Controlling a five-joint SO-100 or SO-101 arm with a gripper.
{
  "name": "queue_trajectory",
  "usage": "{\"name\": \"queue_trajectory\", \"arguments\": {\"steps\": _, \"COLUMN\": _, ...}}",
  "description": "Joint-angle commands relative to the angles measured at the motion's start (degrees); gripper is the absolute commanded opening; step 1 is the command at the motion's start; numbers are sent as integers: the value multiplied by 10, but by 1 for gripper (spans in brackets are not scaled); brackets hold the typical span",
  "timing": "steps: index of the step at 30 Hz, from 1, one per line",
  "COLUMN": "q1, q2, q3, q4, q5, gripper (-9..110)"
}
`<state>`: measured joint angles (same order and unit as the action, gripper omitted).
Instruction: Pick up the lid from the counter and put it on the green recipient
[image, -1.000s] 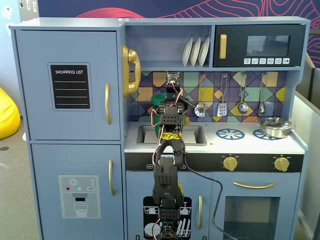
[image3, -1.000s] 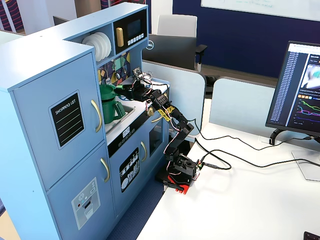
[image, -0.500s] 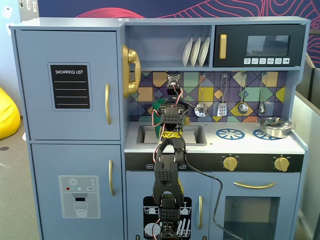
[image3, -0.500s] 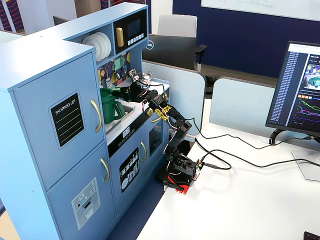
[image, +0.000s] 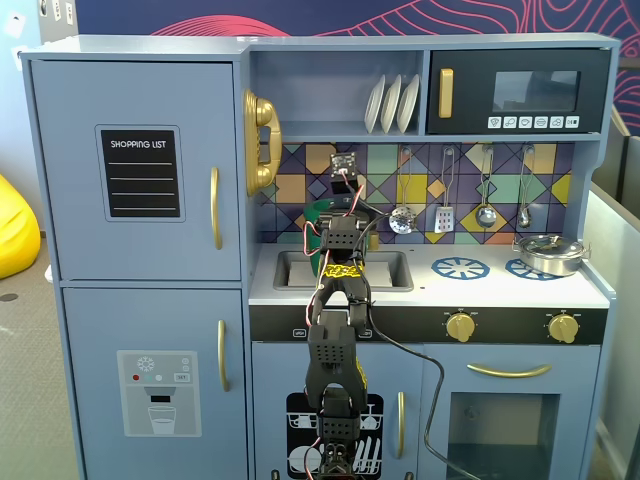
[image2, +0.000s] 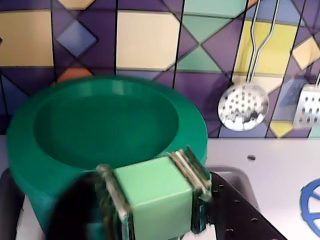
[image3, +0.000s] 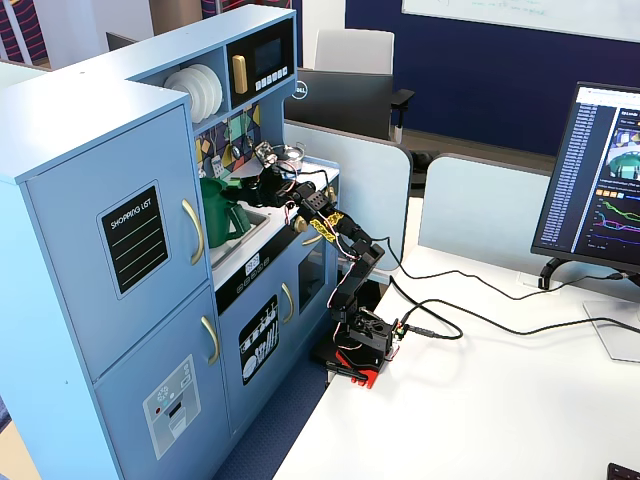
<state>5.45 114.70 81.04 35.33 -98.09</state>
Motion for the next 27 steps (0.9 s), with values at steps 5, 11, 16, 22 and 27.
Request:
{"name": "queue_trajectory", "arguments": {"steps": 5, "q1": 12, "q2": 26, "q3": -56, "q4": -13, "q5": 18, "gripper": 50}}
{"name": "queue_trajectory", "arguments": {"steps": 11, "q1": 12, "q2": 104, "q3": -79, "q4": 103, "q5": 13, "gripper": 49}}
{"name": "queue_trajectory", "arguments": {"steps": 16, "q1": -1, "q2": 243, "q3": 38, "q4": 192, "q5": 14, "gripper": 48}}
{"name": "queue_trajectory", "arguments": {"steps": 22, "q1": -33, "q2": 443, "q3": 343, "q4": 237, "q5": 11, "gripper": 30}}
{"name": "queue_trajectory", "arguments": {"steps": 27, "q1": -70, "q2": 582, "q3": 633, "q4": 236, "q5": -6, "gripper": 5}}
